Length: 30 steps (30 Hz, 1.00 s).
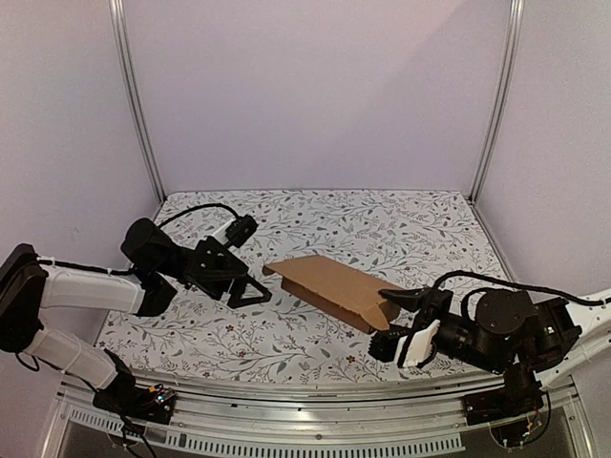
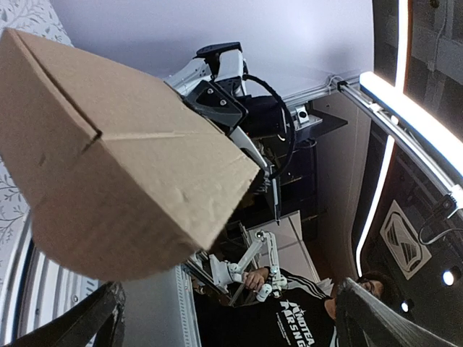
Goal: Fold the paper box
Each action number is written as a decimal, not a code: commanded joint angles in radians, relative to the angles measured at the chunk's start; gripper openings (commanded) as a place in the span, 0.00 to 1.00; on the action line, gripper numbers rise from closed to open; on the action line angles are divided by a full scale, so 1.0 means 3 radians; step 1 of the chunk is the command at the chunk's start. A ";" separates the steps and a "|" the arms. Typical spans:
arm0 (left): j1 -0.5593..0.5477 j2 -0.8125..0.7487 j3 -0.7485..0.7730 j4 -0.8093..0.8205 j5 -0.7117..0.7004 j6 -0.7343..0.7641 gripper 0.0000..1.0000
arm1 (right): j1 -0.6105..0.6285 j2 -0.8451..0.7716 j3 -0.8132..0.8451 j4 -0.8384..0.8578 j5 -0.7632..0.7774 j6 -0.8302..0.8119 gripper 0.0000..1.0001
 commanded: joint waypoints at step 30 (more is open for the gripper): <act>0.0078 -0.0811 0.0941 -0.5340 -0.2229 0.4284 0.94 | -0.1682 0.0719 0.0456 -0.0557 -0.2884 0.2618 0.33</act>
